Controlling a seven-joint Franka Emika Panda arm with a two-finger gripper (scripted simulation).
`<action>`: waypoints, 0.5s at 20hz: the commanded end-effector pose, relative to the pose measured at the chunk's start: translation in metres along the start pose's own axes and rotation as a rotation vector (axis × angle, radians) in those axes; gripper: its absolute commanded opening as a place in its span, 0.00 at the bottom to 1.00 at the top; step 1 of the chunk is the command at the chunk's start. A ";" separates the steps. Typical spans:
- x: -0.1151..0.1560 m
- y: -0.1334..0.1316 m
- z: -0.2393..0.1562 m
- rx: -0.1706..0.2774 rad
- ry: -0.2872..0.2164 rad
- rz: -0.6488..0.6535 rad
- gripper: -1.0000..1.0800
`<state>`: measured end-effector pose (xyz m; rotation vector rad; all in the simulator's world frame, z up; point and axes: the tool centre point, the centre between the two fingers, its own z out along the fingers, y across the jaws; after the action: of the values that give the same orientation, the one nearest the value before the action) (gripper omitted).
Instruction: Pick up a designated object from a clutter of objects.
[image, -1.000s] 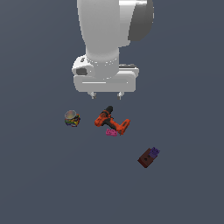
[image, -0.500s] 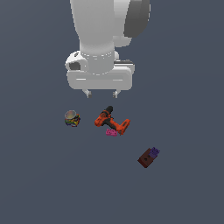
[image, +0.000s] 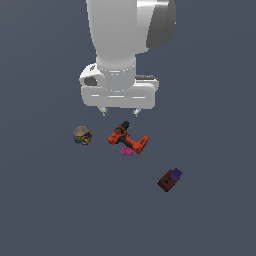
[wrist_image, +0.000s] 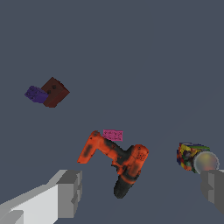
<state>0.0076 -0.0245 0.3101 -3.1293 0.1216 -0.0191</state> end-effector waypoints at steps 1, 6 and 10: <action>0.006 -0.007 0.005 -0.002 -0.001 0.021 0.96; 0.022 -0.025 0.019 -0.006 -0.002 0.081 0.96; 0.037 -0.046 0.034 -0.009 -0.002 0.143 0.96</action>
<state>0.0419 0.0110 0.2831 -3.1239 0.3081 -0.0148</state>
